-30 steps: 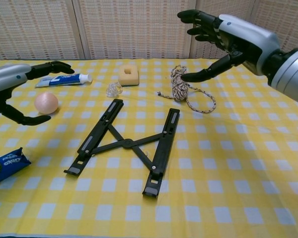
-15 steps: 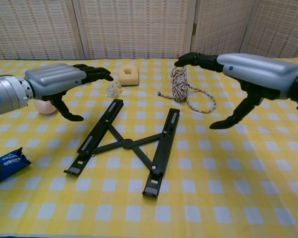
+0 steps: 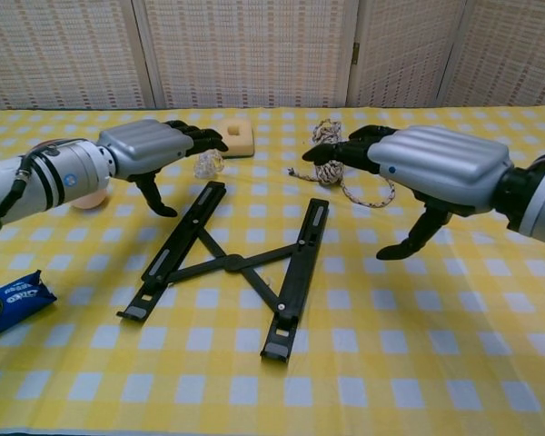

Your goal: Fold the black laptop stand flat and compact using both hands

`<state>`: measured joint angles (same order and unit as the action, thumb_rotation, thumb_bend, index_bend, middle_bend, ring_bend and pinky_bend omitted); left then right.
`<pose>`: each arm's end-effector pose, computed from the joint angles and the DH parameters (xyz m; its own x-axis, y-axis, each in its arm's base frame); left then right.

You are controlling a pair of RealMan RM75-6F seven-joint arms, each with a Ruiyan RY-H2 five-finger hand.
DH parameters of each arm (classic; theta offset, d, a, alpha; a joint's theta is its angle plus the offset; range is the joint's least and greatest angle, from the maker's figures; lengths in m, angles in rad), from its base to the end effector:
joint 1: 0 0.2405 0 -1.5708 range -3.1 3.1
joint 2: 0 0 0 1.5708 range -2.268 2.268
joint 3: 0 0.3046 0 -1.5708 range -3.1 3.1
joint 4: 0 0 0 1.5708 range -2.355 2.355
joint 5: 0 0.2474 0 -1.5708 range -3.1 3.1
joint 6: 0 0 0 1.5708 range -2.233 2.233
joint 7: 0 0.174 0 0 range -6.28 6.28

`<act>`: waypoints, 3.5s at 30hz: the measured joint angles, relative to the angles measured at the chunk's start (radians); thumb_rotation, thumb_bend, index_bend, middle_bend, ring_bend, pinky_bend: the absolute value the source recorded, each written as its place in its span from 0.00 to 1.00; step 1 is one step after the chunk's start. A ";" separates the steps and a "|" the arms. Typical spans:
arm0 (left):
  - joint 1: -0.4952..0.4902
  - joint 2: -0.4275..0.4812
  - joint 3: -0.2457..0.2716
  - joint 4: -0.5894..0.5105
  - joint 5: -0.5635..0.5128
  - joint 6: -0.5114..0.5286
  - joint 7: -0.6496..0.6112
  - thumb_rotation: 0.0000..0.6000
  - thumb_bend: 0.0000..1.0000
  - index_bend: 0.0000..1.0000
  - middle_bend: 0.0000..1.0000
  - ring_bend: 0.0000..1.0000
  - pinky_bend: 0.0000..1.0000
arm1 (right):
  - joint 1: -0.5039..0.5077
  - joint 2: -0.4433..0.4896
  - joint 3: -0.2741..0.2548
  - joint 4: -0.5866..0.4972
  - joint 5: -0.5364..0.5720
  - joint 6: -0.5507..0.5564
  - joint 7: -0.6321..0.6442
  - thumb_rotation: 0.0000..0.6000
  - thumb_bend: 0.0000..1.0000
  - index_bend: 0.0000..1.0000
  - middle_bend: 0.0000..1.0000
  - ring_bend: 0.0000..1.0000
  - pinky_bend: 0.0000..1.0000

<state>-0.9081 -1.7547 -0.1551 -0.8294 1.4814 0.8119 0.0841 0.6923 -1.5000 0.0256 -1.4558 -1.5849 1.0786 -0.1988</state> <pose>-0.1822 0.5014 -0.0986 0.7104 0.0684 0.7004 0.6115 -0.5526 -0.5663 -0.1757 -0.3557 -0.0583 0.5580 -0.1075 0.8229 -0.6520 -0.6703 0.3545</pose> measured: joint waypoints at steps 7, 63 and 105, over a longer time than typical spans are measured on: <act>-0.018 -0.051 0.006 0.075 -0.013 -0.003 -0.019 1.00 0.19 0.01 0.00 0.00 0.00 | 0.009 -0.111 0.008 0.154 -0.057 0.047 -0.017 1.00 0.18 0.29 0.47 0.41 0.28; -0.012 -0.054 0.031 0.017 -0.093 -0.035 -0.084 1.00 0.19 0.01 0.00 0.00 0.00 | 0.071 -0.395 -0.071 0.599 -0.193 0.089 0.040 1.00 0.18 0.34 0.52 0.45 0.31; 0.008 0.009 0.016 -0.221 -0.177 -0.080 -0.054 1.00 0.19 0.01 0.00 0.00 0.00 | 0.125 -0.512 -0.086 0.765 -0.225 0.153 0.102 1.00 0.18 0.40 0.53 0.51 0.35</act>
<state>-0.9006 -1.7454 -0.1389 -1.0505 1.3042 0.7318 0.0296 0.8174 -2.0121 -0.0603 -0.6910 -1.8102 1.2319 -0.0969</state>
